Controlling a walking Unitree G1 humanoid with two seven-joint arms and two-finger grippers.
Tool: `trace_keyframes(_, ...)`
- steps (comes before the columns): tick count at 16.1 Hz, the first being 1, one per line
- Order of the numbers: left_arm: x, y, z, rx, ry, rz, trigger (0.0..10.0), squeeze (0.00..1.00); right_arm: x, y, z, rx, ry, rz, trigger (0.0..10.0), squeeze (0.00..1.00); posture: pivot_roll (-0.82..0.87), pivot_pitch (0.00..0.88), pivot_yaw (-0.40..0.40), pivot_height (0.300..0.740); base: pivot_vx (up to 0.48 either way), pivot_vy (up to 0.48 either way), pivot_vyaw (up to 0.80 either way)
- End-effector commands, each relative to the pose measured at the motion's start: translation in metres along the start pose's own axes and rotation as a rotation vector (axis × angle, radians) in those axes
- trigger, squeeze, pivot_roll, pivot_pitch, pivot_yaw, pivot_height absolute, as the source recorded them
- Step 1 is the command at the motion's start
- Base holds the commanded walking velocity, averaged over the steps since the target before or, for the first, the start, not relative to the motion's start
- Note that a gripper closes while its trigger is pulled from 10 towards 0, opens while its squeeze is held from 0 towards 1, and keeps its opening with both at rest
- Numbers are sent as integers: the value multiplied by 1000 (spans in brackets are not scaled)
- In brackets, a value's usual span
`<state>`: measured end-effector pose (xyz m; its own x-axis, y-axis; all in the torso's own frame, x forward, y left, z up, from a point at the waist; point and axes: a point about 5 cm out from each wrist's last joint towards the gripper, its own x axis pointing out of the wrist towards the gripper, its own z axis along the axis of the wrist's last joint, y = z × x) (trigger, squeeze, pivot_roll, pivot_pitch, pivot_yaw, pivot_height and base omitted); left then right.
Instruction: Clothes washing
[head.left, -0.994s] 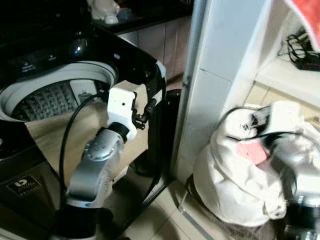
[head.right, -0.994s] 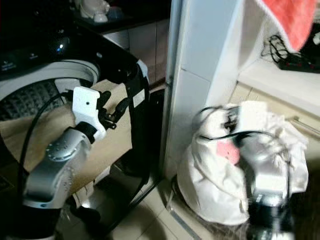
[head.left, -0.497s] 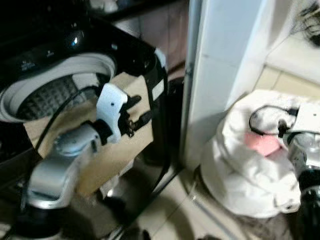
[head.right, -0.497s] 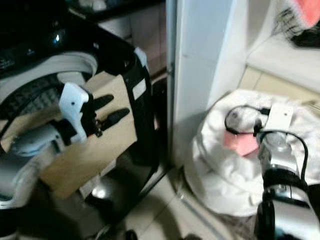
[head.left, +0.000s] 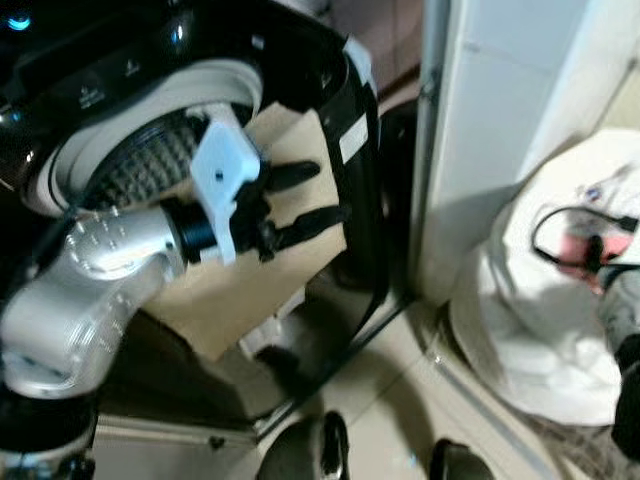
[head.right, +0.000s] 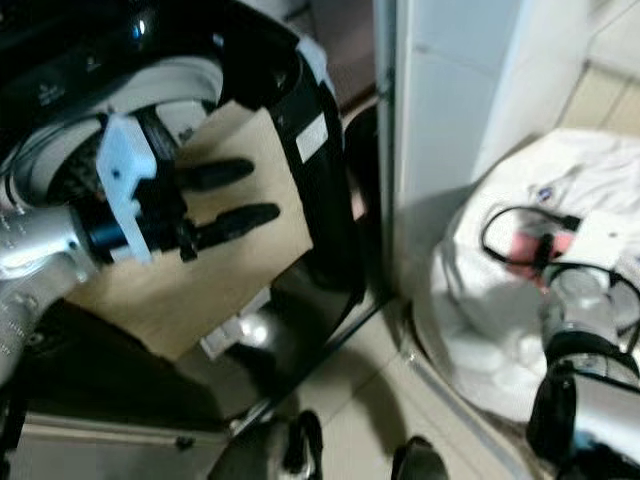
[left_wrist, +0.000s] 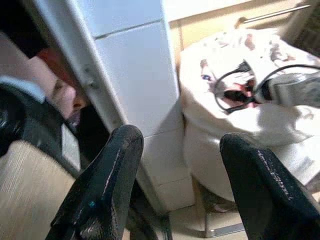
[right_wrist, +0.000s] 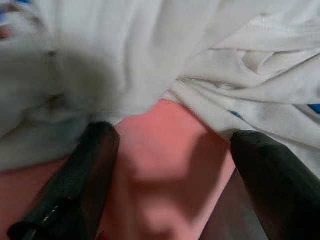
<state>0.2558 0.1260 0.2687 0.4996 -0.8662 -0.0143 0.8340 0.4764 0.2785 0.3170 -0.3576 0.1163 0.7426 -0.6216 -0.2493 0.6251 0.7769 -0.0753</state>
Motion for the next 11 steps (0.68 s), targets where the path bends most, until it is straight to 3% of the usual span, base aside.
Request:
trace_keyframes(1,-5,1,5,2,7,-6,10000,0,1,-7,2,52,-13,-50,10000,1000,350,272,260,740,0,0,0)
trace_keyframes(3,-8,1,5,-3,14,-5,10000,0,2,-13,12,118,-71,-78,10000,1000,328,267,259,740,0,0,0)
trace_keyframes(4,-8,0,1,-16,20,-5,10000,0,2,-14,19,147,-113,-88,10000,773,315,264,255,740,0,0,0)
trace_keyframes(5,-9,-4,-5,-52,22,-1,10000,0,2,-12,28,174,-166,-77,10000,0,283,256,245,740,0,0,0)
trace_keyframes(7,-8,-13,-34,-174,26,84,10000,0,-1,-5,41,162,-282,-64,10000,0,173,225,209,740,0,0,0)
trace_keyframes(9,-3,-13,-53,-269,62,194,10000,0,-3,-2,43,191,-317,-61,10000,0,111,208,187,740,0,0,0)
trace_keyframes(11,16,-16,-60,-320,25,234,10000,0,-7,2,40,159,-374,-38,10000,0,3,174,132,740,0,0,0)
